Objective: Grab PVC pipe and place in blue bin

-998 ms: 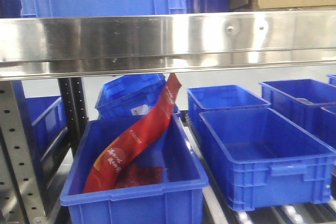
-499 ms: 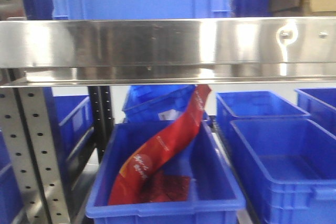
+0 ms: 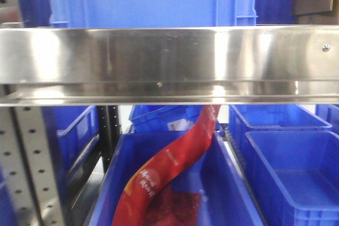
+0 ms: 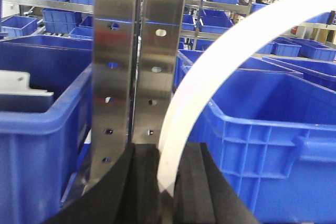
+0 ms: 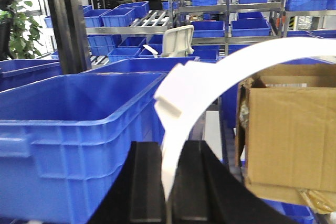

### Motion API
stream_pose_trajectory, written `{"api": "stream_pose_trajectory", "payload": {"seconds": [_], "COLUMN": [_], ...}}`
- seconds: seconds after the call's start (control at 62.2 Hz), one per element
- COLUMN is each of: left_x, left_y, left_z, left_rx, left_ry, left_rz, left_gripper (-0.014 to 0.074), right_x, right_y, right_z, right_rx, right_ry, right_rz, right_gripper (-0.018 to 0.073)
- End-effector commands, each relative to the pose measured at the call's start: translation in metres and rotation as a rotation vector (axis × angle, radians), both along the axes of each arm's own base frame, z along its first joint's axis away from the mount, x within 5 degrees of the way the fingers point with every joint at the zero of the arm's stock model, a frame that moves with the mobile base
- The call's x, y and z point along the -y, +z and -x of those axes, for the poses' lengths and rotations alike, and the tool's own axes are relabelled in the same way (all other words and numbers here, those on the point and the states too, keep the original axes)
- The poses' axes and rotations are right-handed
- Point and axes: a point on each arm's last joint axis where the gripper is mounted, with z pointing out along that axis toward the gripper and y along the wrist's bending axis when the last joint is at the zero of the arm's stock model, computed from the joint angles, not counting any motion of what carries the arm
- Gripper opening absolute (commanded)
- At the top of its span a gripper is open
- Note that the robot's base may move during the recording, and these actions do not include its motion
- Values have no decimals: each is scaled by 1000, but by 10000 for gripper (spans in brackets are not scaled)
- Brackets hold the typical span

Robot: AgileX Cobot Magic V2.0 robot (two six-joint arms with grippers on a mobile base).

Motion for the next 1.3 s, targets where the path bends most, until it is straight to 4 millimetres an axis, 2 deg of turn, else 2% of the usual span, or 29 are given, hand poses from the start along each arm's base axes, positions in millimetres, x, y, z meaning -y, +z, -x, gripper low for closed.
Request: {"api": "stream_pose_trajectory", "payload": {"seconds": [0.0, 1.287], "left_x": [0, 0], "left_y": [2, 3], "left_z": [1, 1], "left_rx": [25, 30], "left_ry": [1, 1], "left_rz": [9, 10], "left_gripper": [-111, -111], "right_x": [0, 0], "right_y": [2, 2], "right_z": [1, 1], "right_rx": [27, 27], "right_ry": [-1, -1], "right_rz": [4, 4], "right_gripper": [-161, -161]}}
